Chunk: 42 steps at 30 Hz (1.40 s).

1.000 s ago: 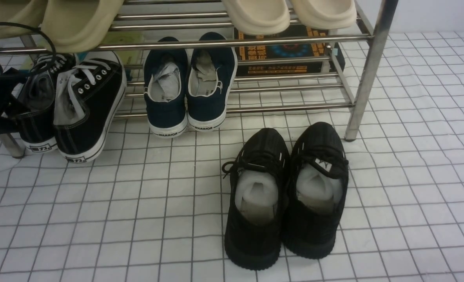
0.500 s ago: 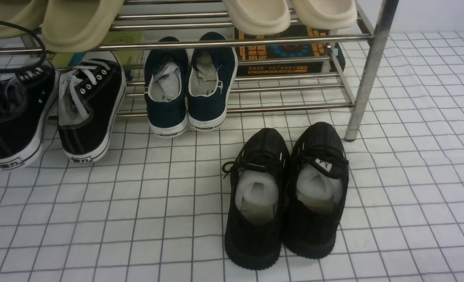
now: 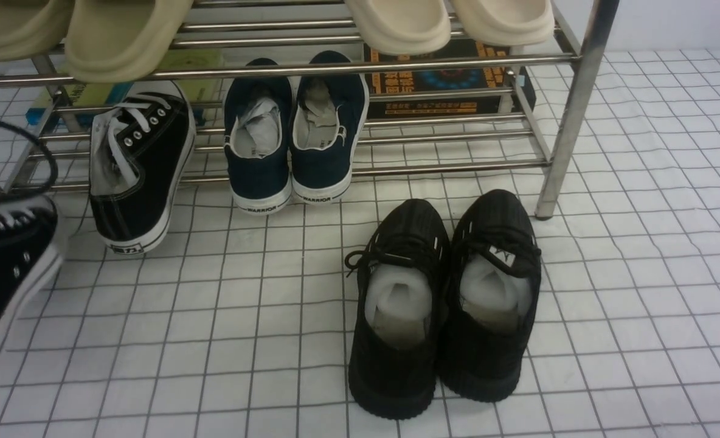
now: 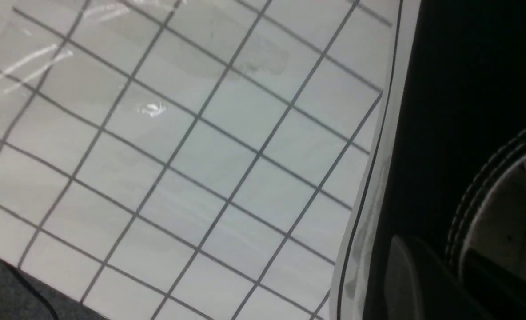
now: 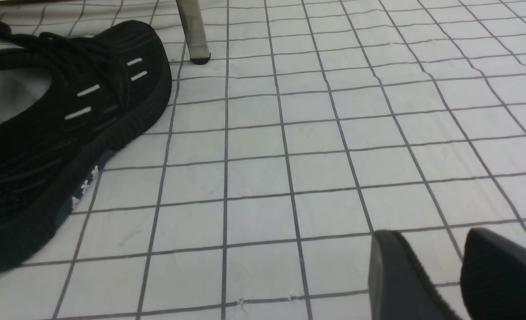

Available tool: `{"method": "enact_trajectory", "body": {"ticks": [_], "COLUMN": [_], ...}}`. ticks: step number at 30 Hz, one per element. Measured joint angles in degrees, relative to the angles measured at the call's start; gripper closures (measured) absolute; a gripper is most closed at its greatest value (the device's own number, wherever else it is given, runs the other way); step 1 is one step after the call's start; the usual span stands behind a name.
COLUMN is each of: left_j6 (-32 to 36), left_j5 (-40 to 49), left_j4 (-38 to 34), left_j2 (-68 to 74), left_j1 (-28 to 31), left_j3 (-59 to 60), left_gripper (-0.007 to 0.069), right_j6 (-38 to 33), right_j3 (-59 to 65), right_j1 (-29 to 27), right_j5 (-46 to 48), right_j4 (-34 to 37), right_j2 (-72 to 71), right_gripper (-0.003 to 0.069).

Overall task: Take the shoes off the shelf with your hand from the white checkered tablecloth.
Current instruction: 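Set the held shoe down on the floor in front of the rack with the left gripper, then grasp the leftmost shoe on the bottom shelf of the shoe rack with the left gripper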

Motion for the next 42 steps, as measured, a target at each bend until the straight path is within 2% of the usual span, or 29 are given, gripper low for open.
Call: {"method": "enact_trajectory", "body": {"ticks": [3, 8, 12, 18, 20, 23, 26, 29, 31, 32, 34, 35, 38, 40, 42], "left_j6": [0.0, 0.6, 2.2, 2.4, 2.4, 2.4, 2.4, 2.7, 4.4, 4.8, 8.2, 9.6, 12.2, 12.6, 13.0], "left_j5": [-3.9, -15.3, -18.4, -18.7, -16.7, -12.4, -10.1, -6.9, -3.4, -3.0, -0.2, 0.1, 0.4, 0.4, -0.2], "left_j4": [-0.1, -0.1, 0.0, -0.2, -0.2, -0.8, -2.7, -7.4, -11.8, -12.5, -17.1, -18.9, -23.4, -25.2, -26.1], "left_j2": [0.0, 0.0, 0.0, -0.4, -0.5, -0.5, -0.5, -0.5, -0.1, 0.0, 1.9, 2.9, 6.5, 8.2, 10.5], "left_j1": [0.0, 0.0, 0.0, 0.0, 0.0, 0.0, 0.0, 0.0, 0.0, 0.0, -0.1, -0.1, -0.1, -0.2, -1.4], "left_j3": [4.4, 11.8, 13.4, 13.5, 12.4, 8.4, 4.8, -0.8, -5.0, -5.3, -9.4, -10.7, -13.6, -14.9, -16.1], "left_gripper": [0.0610, 0.0606, 0.0585, 0.0454, 0.0363, 0.0265, 0.0230, 0.0264, 0.0391, 0.0403, 0.0554, 0.0587, 0.0615, 0.0608, 0.0571], "right_j6": [0.0, 0.0, 0.0, 0.0, 0.0, 0.0, 0.0, 0.0, 0.0, 0.0, 0.0, 0.0, 0.0, 0.0, 0.0], "right_j3": [0.0, 0.0, 0.0, 0.0, 0.0, 0.0, 0.0, 0.0, 0.0, 0.0, 0.0, 0.0, 0.0, 0.0, 0.0], "right_j1": [0.0, 0.0, 0.0, 0.0, 0.0, 0.0, 0.0, 0.0, 0.0, 0.0, 0.0, 0.0, 0.0, 0.0, 0.0], "right_j5": [0.0, 0.0, 0.0, 0.0, 0.0, 0.0, 0.0, 0.0, 0.0, 0.0, 0.0, 0.0, 0.0, 0.0, 0.0], "right_j4": [0.0, 0.0, 0.0, 0.0, 0.0, 0.0, 0.0, 0.0, 0.0, 0.0, 0.0, 0.0, 0.0, 0.0, 0.0], "right_j2": [0.0, 0.0, 0.0, 0.0, 0.0, 0.0, 0.0, 0.0, 0.0, 0.0, 0.0, 0.0, 0.0, 0.0, 0.0], "right_gripper": [0.0420, 0.0420, 0.0420, 0.0420, 0.0420, 0.0420, 0.0420, 0.0420, 0.0420, 0.0420, 0.0420, 0.0420, 0.0420, 0.0420, 0.0420]}}
